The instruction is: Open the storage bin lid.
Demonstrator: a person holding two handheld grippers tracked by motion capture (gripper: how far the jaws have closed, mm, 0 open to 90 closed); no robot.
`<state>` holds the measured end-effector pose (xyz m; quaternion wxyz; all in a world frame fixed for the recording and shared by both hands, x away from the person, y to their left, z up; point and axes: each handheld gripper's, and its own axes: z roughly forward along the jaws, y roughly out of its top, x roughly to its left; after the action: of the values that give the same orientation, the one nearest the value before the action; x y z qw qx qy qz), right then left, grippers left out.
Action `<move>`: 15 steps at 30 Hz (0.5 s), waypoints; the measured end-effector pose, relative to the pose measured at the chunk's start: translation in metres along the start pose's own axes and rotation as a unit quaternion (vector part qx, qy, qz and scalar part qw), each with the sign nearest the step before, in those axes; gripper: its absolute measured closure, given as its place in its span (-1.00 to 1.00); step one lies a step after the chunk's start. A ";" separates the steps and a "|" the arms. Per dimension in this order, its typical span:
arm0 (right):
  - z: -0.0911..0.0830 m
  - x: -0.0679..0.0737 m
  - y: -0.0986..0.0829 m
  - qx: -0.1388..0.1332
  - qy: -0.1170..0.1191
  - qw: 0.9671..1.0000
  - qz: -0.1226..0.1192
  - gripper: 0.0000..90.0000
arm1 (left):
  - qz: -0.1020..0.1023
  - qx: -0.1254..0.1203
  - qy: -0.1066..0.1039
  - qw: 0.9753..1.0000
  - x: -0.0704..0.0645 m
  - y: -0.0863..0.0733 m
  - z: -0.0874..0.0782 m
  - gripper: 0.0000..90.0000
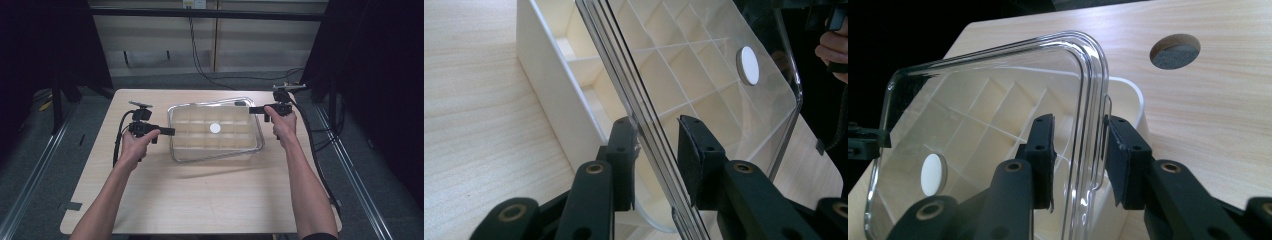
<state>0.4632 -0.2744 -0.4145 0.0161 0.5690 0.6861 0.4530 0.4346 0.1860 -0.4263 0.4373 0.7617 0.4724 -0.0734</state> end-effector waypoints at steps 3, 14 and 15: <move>-0.005 0.003 0.000 -0.003 0.003 1.000 -0.002 0.52 | -0.001 -0.004 -0.002 1.000 0.000 0.000 -0.002 0.58; -0.019 0.007 -0.006 -0.019 0.018 1.000 0.002 0.62 | -0.002 -0.009 -0.014 1.000 -0.002 -0.004 -0.006 0.64; -0.022 0.008 -0.007 -0.022 0.021 1.000 0.001 0.64 | 0.000 -0.012 -0.014 1.000 -0.003 -0.004 -0.007 0.65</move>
<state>0.4431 -0.2809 -0.4020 0.0137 0.5595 0.6754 0.4803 0.4275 0.1900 -0.4233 0.4530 0.7552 0.4673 -0.0786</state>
